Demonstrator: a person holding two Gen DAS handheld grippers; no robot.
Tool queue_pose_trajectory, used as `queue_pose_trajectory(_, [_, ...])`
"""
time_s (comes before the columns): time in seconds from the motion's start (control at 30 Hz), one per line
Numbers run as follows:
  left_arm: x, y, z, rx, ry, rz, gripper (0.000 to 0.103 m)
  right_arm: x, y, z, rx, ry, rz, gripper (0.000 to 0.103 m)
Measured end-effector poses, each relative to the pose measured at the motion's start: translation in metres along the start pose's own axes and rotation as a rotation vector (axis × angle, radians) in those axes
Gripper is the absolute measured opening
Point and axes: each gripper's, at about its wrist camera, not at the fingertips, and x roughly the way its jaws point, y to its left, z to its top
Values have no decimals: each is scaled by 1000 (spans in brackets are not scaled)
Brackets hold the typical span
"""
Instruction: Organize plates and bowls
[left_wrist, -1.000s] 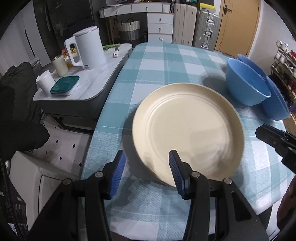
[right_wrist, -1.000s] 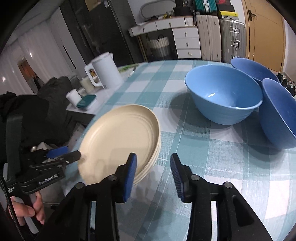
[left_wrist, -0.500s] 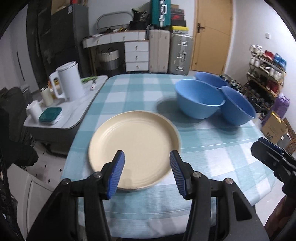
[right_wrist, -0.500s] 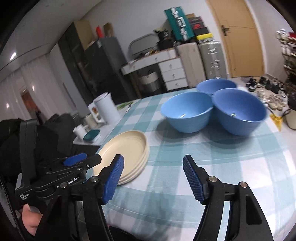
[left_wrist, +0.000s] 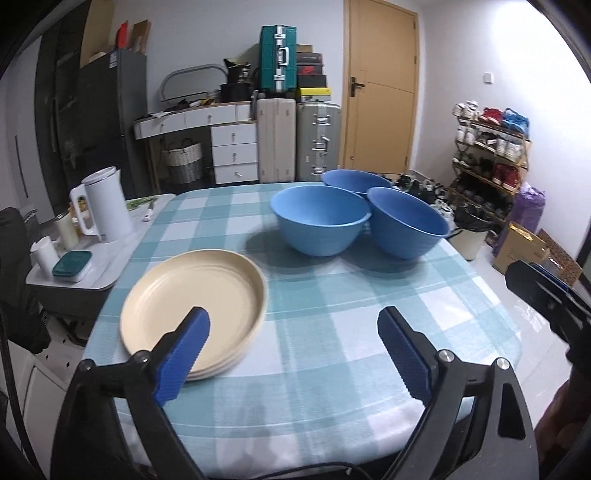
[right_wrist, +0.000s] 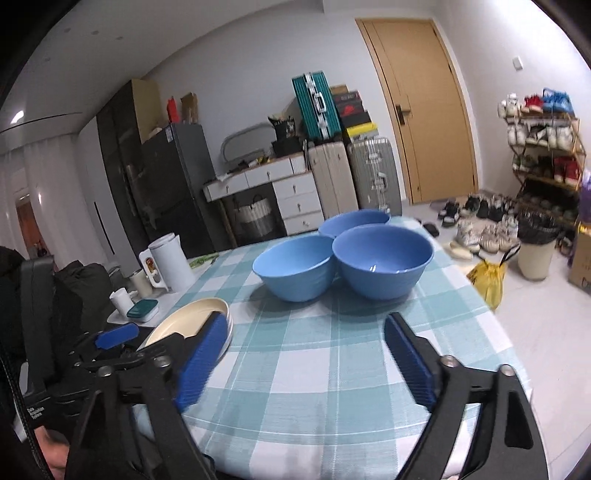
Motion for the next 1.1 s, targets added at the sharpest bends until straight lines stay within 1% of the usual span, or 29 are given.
queue_pose_trajectory(0.03, [-1, -4, 0, 2, -2, -11, 94, -6, 0, -1, -6, -31, -20, 103])
queue_pose_trajectory(0.1, [-8, -8, 2, -20, -37, -46, 94, -17, -1, -3, -15, -84, -33, 103])
queue_pose_trajectory(0.13, [-12, -9, 2, -40, -61, -55, 96, -22, -1, -3, -21, -98, -29, 103])
queue_pose_trajectory(0.17, [-18, -10, 2, -61, -89, -66, 101, -25, -3, -3, -22, -101, -24, 103])
queue_pose_trajectory(0.23, [-25, -14, 1, -71, -122, -71, 103, -29, -5, -4, -22, -95, -19, 103])
queue_pose_trajectory(0.3, [-31, -21, 0, -53, -150, -61, 103, -31, -8, -6, -16, -75, -25, 103])
queue_pose_trajectory(0.37, [-36, -27, -3, -30, -174, -78, 103, -32, -11, -10, -2, -59, -28, 103])
queue_pose_trajectory(0.53, [-43, -31, -6, -8, -192, -94, 103, -33, -15, -19, 34, -23, -39, 103])
queue_pose_trajectory(0.6, [-49, -27, -5, -40, -212, -119, 103, -32, -14, -21, 36, -15, -44, 103])
queue_pose_trajectory(0.67, [-50, -26, -4, -46, -201, -132, 103, -33, -14, -23, 38, -16, -47, 103])
queue_pose_trajectory(0.77, [-49, -27, -4, -44, -183, -117, 103, -38, -11, -22, 23, -36, -67, 103])
queue_pose_trajectory(0.83, [-47, -27, -4, -49, -158, -110, 103, -44, -11, -21, 11, -58, -78, 103])
queue_pose_trajectory(0.97, [-46, -28, -5, -59, -134, -93, 103, -50, -11, -22, 20, -59, -66, 103])
queue_pose_trajectory(1.1, [-46, -35, -8, -35, -127, -88, 103, -52, -13, -25, 27, -46, -57, 103])
